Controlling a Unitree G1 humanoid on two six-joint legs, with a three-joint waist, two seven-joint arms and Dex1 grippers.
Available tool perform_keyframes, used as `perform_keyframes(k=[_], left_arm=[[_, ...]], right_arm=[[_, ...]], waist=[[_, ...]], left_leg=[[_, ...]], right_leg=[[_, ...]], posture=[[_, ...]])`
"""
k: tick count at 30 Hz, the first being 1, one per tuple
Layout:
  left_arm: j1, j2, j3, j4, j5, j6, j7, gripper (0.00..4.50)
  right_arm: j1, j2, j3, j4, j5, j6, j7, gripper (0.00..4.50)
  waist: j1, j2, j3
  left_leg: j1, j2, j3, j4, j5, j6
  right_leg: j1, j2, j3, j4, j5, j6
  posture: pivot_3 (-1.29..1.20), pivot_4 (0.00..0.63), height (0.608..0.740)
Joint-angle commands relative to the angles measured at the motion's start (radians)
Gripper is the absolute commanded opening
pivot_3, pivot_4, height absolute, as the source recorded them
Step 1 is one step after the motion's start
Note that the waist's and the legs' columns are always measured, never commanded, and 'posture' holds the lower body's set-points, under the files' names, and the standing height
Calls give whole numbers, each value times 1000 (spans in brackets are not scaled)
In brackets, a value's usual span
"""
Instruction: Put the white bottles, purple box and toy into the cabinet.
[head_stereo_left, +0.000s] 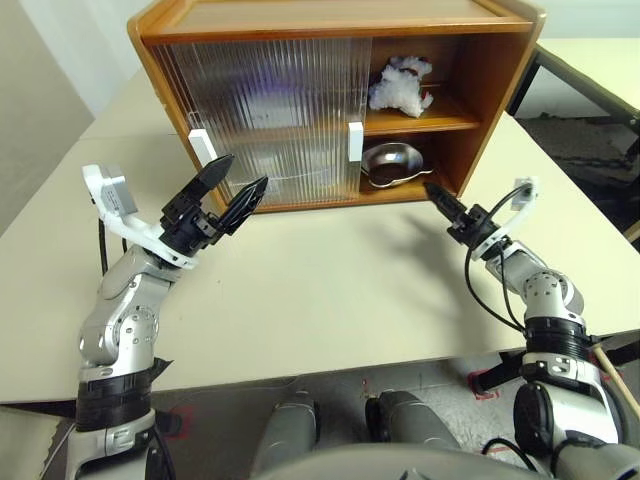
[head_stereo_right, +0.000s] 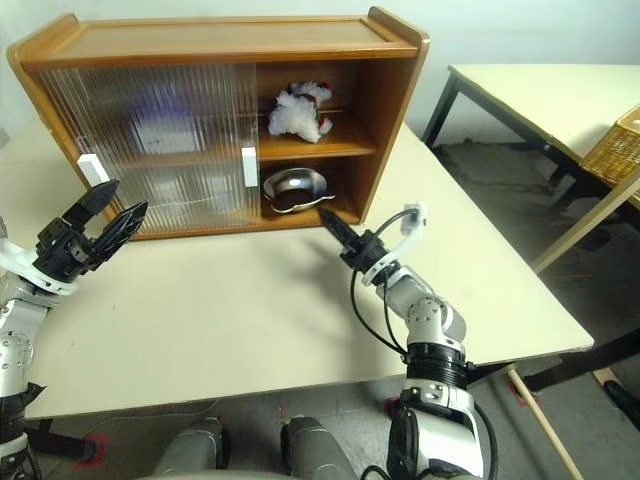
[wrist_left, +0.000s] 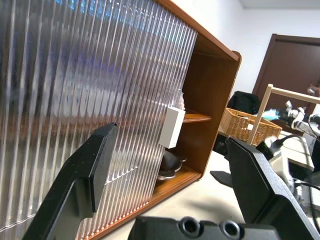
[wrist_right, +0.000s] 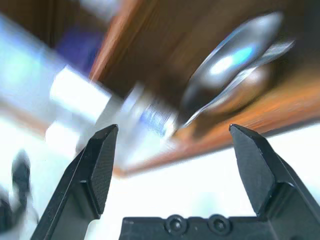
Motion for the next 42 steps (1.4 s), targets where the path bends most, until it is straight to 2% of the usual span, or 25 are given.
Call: perform_keyframes(k=[1, 3, 6, 9, 15, 19, 28, 33, 42], left_arm=[[0, 2, -1, 9, 13, -4, -5, 4500], [0, 1, -1, 7, 13, -3, -3, 4500], [1, -1, 0, -2, 14, 0, 4, 4500], [8, 2, 6, -7, 12, 0, 5, 4500], [16, 5, 14, -17, 12, 3, 10, 4500], [17, 4, 15, -22, 14, 3, 15, 4500], [24, 5, 20, -30, 13, -1, 23, 4500], [27, -1, 16, -34, 15, -4, 27, 4500], [26, -6, 13, -25, 17, -8, 21, 4500]], right_arm=[[40, -34, 170, -130, -140, -99, 80, 4467], [49, -35, 260, -174, -225, -189, 102, 4467], [21, 23, 314, -200, -290, -262, 41, 4467], [-22, 80, 340, -180, -370, -349, -30, 3855], [-88, 162, 380, -106, -467, -445, -116, 1507], [-126, 209, 422, -50, -544, -544, -152, 27], [-206, 300, 436, 92, -703, -647, -366, 27], [-227, 305, 416, 142, -776, -701, -501, 27], [-211, 281, 402, 114, -860, -706, -634, 27]], waist=[[-4, 0, 0], [-5, 0, 0], [-6, 0, 0], [-4, 0, 0], [3, 0, 0], [6, 0, 0], [13, -1, 0], [19, -1, 0], [19, -1, 0]], left_leg=[[1, 0, 0, 0, 0, 0], [2, 0, 0, 0, 0, 0], [4, 0, -1, 0, 0, 0], [5, 0, -1, -1, 0, 0], [5, 0, -3, -1, 0, -1], [4, 1, -3, -3, -1, -2], [0, 1, -4, -4, -2, -3], [-4, 1, -4, -4, -2, -3], [-4, 1, -4, -4, -2, -4]], right_leg=[[0, 0, 0, 0, 0, 1], [2, 0, 0, 0, -1, 1], [3, 0, 0, 0, -1, 2], [3, 1, 0, 0, 0, 2], [2, 1, 0, 0, 0, -1], [1, 1, 0, 0, 3, -9], [-4, 1, -1, 0, 2, -11], [-7, 0, -1, 0, 4, -9], [-7, 0, -1, 0, 4, -9]], posture=[[3, 57, 740], [5, 57, 740], [11, 56, 740], [17, 57, 740], [31, 54, 740], [38, 51, 740], [46, 49, 740], [50, 49, 740], [39, 53, 740]])
